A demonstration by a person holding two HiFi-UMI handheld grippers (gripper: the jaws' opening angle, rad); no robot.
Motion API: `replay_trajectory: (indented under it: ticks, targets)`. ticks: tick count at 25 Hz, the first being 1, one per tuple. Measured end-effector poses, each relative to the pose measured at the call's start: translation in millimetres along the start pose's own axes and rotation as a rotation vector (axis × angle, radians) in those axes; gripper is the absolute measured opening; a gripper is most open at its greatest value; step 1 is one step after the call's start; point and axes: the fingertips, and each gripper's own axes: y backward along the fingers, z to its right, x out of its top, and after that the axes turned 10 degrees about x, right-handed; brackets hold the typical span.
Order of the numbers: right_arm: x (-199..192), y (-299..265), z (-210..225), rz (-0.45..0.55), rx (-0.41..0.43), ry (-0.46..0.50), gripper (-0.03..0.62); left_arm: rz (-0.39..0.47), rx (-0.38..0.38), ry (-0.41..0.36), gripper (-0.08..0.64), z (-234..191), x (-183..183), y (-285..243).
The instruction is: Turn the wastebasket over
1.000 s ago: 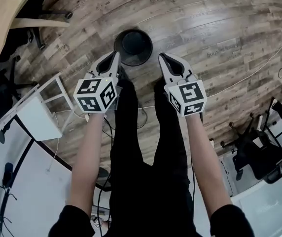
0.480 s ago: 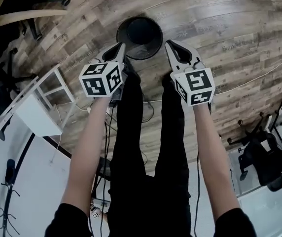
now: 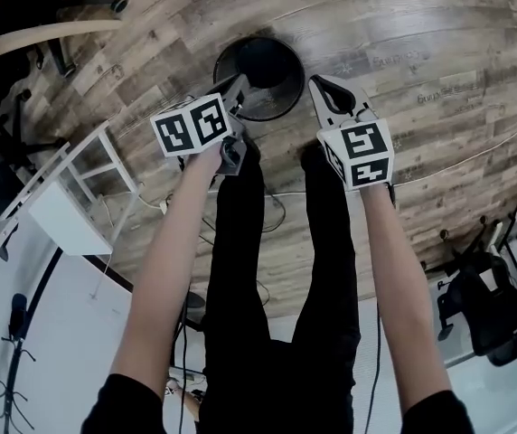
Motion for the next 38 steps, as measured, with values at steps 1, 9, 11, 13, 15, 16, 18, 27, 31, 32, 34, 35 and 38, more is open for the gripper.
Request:
replay_trajectory:
  ticks: [1,9,11,13,15,16,18,27,31,32,34,35,38]
  targets:
    - [-2,-4,2,-0.008,0.002,0.003,0.034,-0.002,-0.011,0.021,0.018,1,0,-6]
    - [-22,-31,17,-0.073,0.044,0.069,0.034,-0.051,-0.039,0.091,0.021,4,-12,-55]
    - [-27,-34,24,-0.084,0.047,0.072,0.034,-0.057,-0.049,0.131,0.021,6,-13,-67]
    - [-29,-35,29,-0.095,0.049,0.078,0.034,-0.056,-0.060,0.161,0.038,8,-14,-76]
    - [-30,-35,35,-0.100,0.047,0.089,0.034,-0.053,-0.066,0.195,0.068,7,-12,-84]
    - [-31,-35,38,-0.100,0.046,0.091,0.034,-0.051,-0.066,0.215,0.072,6,-11,-88]
    - [-35,-33,44,-0.101,0.044,0.092,0.034,-0.045,-0.056,0.250,0.077,3,-9,-96]
    - [-46,-44,56,-0.109,0.058,0.089,0.034,-0.012,-0.001,0.384,0.147,-10,-5,-138]
    - [-53,-52,60,-0.114,0.061,0.077,0.034,0.002,0.020,0.457,0.163,-17,0,-149]
    - [-55,-54,60,-0.115,0.060,0.073,0.034,0.001,0.024,0.474,0.163,-20,1,-152]
    - [-57,-56,62,-0.114,0.058,0.068,0.034,0.000,0.038,0.507,0.161,-26,4,-157]
    - [-58,-57,62,-0.113,0.059,0.066,0.034,0.000,0.047,0.522,0.161,-29,5,-159]
    - [-58,-59,60,-0.112,0.063,0.056,0.034,0.002,0.068,0.559,0.161,-36,8,-165]
